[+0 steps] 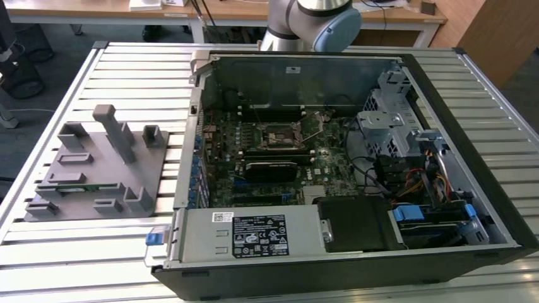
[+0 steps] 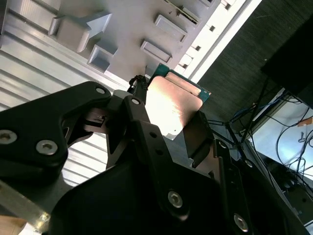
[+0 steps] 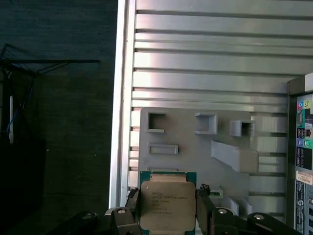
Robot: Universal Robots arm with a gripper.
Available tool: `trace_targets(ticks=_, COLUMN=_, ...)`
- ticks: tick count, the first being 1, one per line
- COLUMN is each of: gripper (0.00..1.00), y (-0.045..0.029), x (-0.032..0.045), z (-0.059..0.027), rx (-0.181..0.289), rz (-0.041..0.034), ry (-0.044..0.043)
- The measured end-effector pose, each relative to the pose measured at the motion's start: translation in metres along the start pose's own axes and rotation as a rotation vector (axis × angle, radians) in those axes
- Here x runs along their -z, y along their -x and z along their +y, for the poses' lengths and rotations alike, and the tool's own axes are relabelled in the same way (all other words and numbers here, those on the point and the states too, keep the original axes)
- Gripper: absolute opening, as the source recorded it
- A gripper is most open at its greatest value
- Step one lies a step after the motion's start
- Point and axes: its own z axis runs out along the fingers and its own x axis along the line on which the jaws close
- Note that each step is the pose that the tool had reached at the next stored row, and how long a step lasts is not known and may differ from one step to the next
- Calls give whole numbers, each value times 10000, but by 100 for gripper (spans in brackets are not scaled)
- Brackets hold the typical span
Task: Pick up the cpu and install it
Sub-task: 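Pick up the cpu and move it towards the insertion slot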
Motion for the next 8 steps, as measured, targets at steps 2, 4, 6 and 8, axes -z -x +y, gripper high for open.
trace_targets(ticks=2, gripper=54, y=0, x=23, z=1, rx=1, rz=-1, ry=0)
trace_targets(ticks=4, gripper=54, y=0, x=47, z=2, rx=0, rz=-1, ry=0)
trace_targets(ticks=6, gripper=54, y=-1, x=69, z=3, rx=1, rz=-4, ry=0)
trace_targets(ticks=8, gripper=54, y=-1, x=93, z=5, rx=1, rz=-5, ry=0)
